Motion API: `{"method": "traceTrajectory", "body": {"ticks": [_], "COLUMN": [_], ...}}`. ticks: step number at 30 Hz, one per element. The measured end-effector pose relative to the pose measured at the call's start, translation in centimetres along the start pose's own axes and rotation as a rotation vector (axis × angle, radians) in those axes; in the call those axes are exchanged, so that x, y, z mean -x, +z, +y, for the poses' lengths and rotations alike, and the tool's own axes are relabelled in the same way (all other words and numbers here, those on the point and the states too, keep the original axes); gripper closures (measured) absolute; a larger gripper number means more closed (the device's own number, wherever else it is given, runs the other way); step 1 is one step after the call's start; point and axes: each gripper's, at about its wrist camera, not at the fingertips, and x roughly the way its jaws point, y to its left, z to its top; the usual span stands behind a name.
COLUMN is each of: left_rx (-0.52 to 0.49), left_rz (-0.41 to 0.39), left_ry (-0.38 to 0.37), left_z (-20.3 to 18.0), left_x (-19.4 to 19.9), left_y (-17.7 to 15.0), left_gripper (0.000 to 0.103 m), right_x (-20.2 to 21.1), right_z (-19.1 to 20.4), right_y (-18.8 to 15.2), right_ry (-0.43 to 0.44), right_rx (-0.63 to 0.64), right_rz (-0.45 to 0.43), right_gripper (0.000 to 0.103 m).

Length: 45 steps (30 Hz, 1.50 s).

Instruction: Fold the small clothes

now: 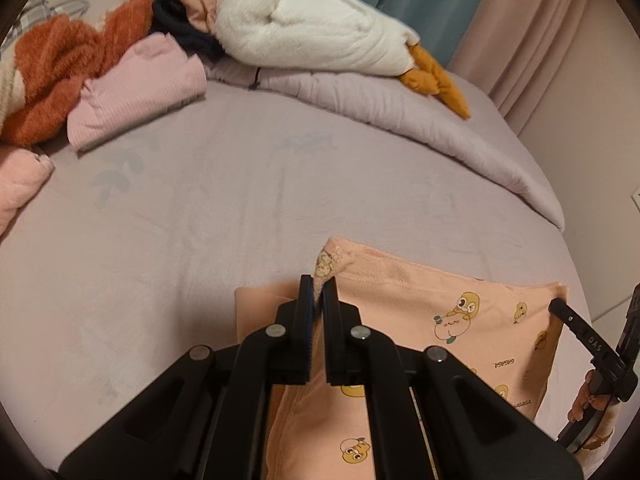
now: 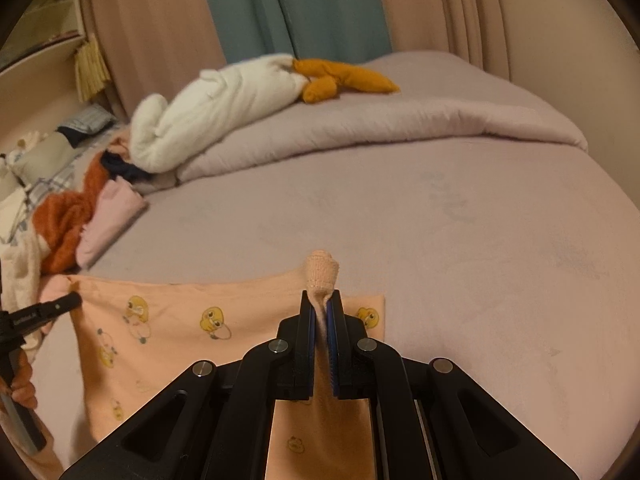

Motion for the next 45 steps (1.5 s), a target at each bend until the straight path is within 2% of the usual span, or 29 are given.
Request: {"method": "traceTrajectory", "body": {"ticks": [16, 20, 26, 29, 31, 32, 33, 35, 36, 40, 45], "left_rx": [0.026, 0.039, 0.027, 0.038, 0.043, 0.042, 0.035, 0.020, 0.011, 0.014, 0.019], "left_rz": [0.143, 0.170, 0.170, 0.166, 0.161, 0.155, 0.144, 0.131, 0.133, 0.158, 0.196], "left_ry": [0.079, 0.085, 0.103, 0.106, 0.095, 0.094, 0.094, 0.101, 0.110, 0.103, 0.071], "left_z": [2.1, 2.6, 2.4, 2.5, 2.5, 2.6, 2.6, 2.6, 2.6, 3.3, 3.6], "left_x": [-7.4, -8.5, -8.0, -7.1, -6.4, -5.7, -5.0, -3.9, -3.5, -2.0, -0.8], "left_y": [-0.5, -1.1, -1.1, -1.1, -1.2, -1.3, -1.6, -2.2, -2.6, -4.7, -7.4], "left_gripper": [0.099, 0.097, 0.095, 0.094, 0.091, 0.080, 0.075, 0.055, 0.053, 0.049, 0.048], "right_x": [-7.4, -7.9, -8.1, -7.9, -7.3, -6.9, -6.6, -5.8, -5.4, -3.7, -2.1], "right_z": [-0.8, -1.0, -1.1, -0.9, -0.6, -0.6, -0.6, -0.5, -0.4, -0.3, -0.9], "right_y": [-0.5, -0.5, -0.5, -0.5, -0.4, -0.4, -0.5, -0.7, -0.9, -2.4, -4.4], "right_ry": [-0.069, -0.088, -0.091, -0.111, -0.122, -0.117, -0.113, -0.097, -0.094, -0.086, -0.089], "right_rx": [-0.005, -0.008, -0.012, -0.004, 0.005, 0.004, 0.000, 0.005, 0.010, 0.013, -0.004], "right_rz": [0.188, 0.200, 0.203, 0.206, 0.205, 0.203, 0.199, 0.192, 0.191, 0.187, 0.207], "right_gripper": [0.096, 0.096, 0.096, 0.087, 0.062, 0.055, 0.046, 0.045, 0.045, 0.033, 0.032]}}
